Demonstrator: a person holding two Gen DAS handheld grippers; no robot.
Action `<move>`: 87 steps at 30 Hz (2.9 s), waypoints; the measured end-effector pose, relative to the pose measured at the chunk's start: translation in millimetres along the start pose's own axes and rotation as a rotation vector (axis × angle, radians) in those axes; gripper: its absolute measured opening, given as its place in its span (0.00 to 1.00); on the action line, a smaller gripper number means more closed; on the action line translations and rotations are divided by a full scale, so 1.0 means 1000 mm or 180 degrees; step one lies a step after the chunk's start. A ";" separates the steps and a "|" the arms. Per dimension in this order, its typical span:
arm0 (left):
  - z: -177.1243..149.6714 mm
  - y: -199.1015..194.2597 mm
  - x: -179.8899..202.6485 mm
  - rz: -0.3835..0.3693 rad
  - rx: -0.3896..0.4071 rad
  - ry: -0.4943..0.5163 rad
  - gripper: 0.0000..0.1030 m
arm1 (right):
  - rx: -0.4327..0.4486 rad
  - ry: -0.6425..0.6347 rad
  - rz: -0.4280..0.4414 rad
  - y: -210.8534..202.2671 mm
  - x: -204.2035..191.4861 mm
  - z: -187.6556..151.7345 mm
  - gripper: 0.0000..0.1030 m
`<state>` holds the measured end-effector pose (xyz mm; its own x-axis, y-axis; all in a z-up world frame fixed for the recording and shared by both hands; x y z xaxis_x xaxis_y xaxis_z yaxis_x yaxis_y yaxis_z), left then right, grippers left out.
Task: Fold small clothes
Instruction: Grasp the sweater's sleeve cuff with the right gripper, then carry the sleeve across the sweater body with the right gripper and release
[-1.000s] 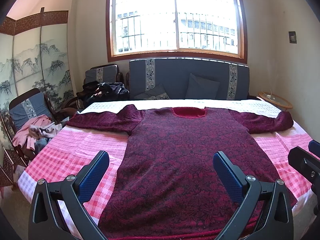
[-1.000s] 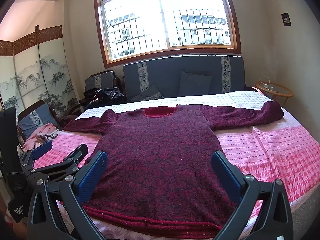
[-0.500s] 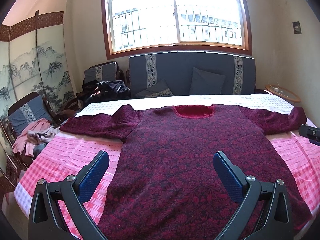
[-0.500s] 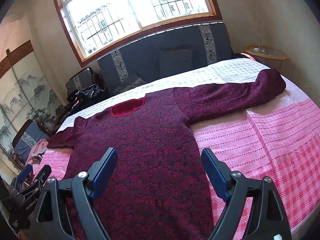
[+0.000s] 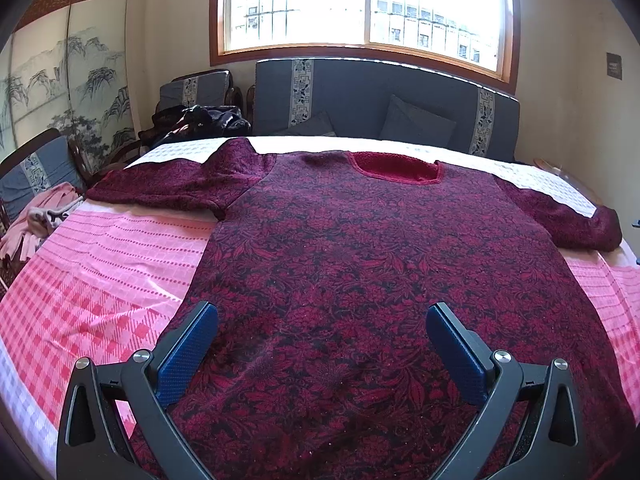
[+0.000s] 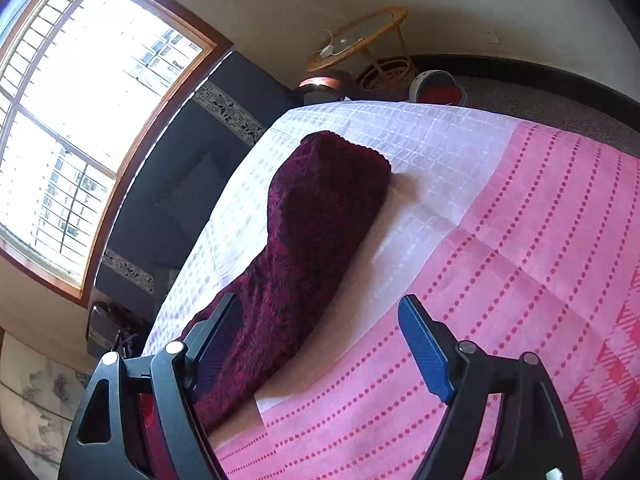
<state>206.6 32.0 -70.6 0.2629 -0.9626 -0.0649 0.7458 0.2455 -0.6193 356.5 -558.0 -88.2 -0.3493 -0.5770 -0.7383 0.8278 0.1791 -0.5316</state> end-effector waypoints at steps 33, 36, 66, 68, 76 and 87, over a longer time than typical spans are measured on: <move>0.004 0.008 -0.011 -0.0142 -0.0314 -0.0022 1.00 | 0.0120 -0.1053 0.0780 0.028 -0.174 -0.041 0.11; 0.012 -0.004 -0.028 -0.0099 -0.0250 -0.0062 1.00 | -0.0125 -0.1279 0.1064 0.056 -0.240 -0.102 0.10; -0.010 -0.001 -0.121 -0.0114 -0.0478 -0.0380 1.00 | -0.1164 -0.4233 -0.0580 0.208 -0.328 -0.378 0.33; -0.010 0.001 -0.122 -0.0112 -0.0502 -0.0391 1.00 | -0.1178 -0.4134 -0.0595 0.213 -0.324 -0.374 0.32; -0.011 0.009 -0.129 -0.0158 -0.0605 -0.0449 1.00 | -0.0994 -0.3535 0.0034 0.181 -0.345 -0.353 0.08; -0.011 0.003 -0.148 -0.0044 -0.0579 -0.0553 1.00 | -0.1342 -0.3452 0.0584 0.193 -0.406 -0.447 0.08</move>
<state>163.5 174.0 -71.8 0.3666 -0.9277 0.0703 0.6317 0.1927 -0.7508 462.0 67.0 -76.6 0.4844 -0.8546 -0.1869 0.5453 0.4620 -0.6994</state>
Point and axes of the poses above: each gripper's, at about its wrist camera, not at the fingertips, and y roughly the way its jaws point, x to its right, z to its top, the point moved 2 cm from there along y, roughly the way its jaws point, and after that the axes turned 9 degrees about z, right-handed, at the moved point
